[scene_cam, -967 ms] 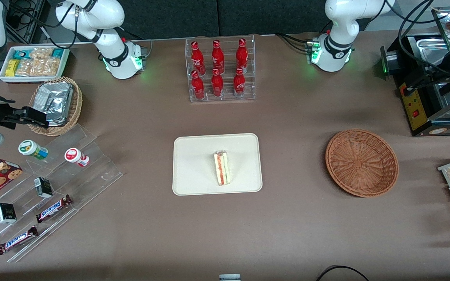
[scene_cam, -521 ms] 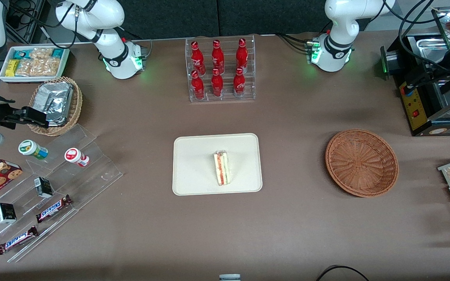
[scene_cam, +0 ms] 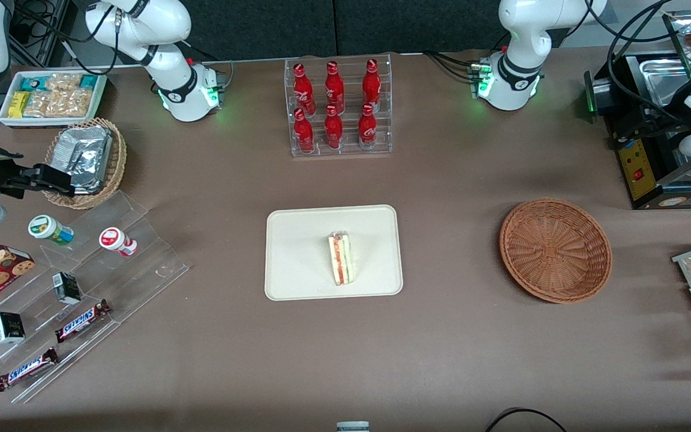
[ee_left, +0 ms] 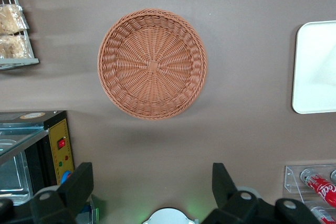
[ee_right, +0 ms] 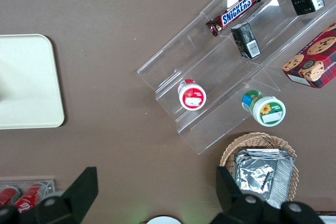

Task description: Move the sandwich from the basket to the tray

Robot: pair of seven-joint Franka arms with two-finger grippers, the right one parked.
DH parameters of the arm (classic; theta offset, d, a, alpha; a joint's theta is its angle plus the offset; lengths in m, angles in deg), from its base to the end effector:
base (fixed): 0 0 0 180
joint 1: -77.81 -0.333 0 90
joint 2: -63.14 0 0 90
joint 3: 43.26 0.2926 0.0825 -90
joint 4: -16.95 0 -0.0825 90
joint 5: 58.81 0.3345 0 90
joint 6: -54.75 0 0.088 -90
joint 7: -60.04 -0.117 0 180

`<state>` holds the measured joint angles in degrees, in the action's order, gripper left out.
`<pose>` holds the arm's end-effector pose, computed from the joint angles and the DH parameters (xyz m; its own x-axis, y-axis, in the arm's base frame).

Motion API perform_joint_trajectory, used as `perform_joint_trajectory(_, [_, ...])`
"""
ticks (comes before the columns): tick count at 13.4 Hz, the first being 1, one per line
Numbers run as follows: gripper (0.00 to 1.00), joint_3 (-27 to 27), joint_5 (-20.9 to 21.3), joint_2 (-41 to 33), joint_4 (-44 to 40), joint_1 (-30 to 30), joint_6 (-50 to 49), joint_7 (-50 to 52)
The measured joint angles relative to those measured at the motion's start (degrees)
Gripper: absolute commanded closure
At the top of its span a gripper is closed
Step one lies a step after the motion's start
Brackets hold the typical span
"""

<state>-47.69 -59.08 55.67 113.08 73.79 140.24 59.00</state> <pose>0.4577 -0.0063 0.6023 0.9981 -0.0245 -0.0558 -0.0247 -0.9997 -0.0043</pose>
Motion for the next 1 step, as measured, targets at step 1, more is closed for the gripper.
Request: perform_joint_trajectory(1, [0.0,-0.2,0.0,0.0,-0.4,0.0,0.0,0.0])
